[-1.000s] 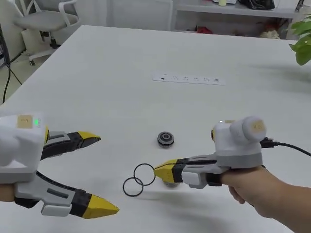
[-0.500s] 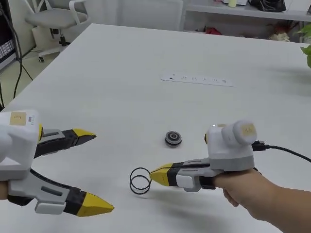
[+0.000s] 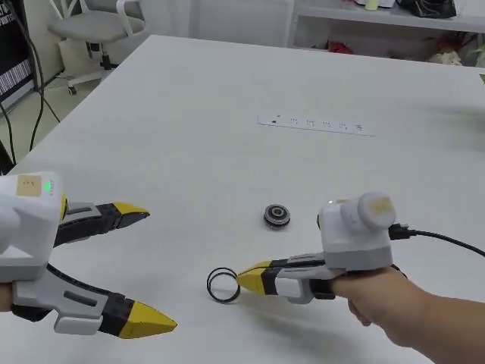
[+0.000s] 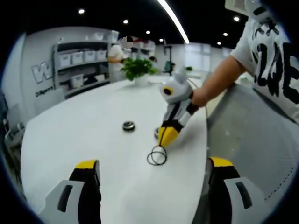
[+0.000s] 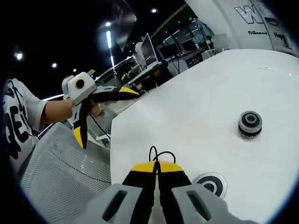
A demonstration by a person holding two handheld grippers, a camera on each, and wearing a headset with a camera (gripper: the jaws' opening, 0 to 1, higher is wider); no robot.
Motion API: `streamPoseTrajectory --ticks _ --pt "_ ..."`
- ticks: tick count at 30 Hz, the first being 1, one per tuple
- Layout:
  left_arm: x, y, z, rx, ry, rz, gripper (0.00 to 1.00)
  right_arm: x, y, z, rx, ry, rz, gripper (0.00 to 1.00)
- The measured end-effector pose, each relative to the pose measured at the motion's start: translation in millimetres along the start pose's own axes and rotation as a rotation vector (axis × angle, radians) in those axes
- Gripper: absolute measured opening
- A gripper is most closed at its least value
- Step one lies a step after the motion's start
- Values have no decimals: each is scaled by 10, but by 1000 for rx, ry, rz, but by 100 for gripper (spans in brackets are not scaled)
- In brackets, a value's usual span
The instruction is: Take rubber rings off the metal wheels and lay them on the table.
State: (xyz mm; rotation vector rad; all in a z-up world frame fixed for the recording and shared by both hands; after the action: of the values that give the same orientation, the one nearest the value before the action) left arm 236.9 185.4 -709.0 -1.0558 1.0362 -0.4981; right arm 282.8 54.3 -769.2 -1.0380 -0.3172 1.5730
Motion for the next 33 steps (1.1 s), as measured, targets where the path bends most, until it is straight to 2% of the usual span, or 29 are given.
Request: streamPoseTrajectory --ticks 9,20,33 --pt "6 46 -11 -11 3 11 97 3 2 -52 15 21 -7 0" --pt "36 71 -30 -18 14 23 96 4 -6 -98 -14 53 -12 0" --pt "51 72 -35 -21 20 33 96 10 -10 -77 -53 55 -11 8"
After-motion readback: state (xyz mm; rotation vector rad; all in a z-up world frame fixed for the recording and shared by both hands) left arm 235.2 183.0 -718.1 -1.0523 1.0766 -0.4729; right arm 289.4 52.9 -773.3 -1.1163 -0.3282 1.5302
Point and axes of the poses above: the centre of the closed fingertips' face, and the gripper's own axes: x roughly forward along the fingers, z roughly to its left, y roughly out of its underside, the point moved 4 cm from there along -x, roughly backward along the fingers, and after that the axes turned 8 degrees about x, right-handed, at the moved point
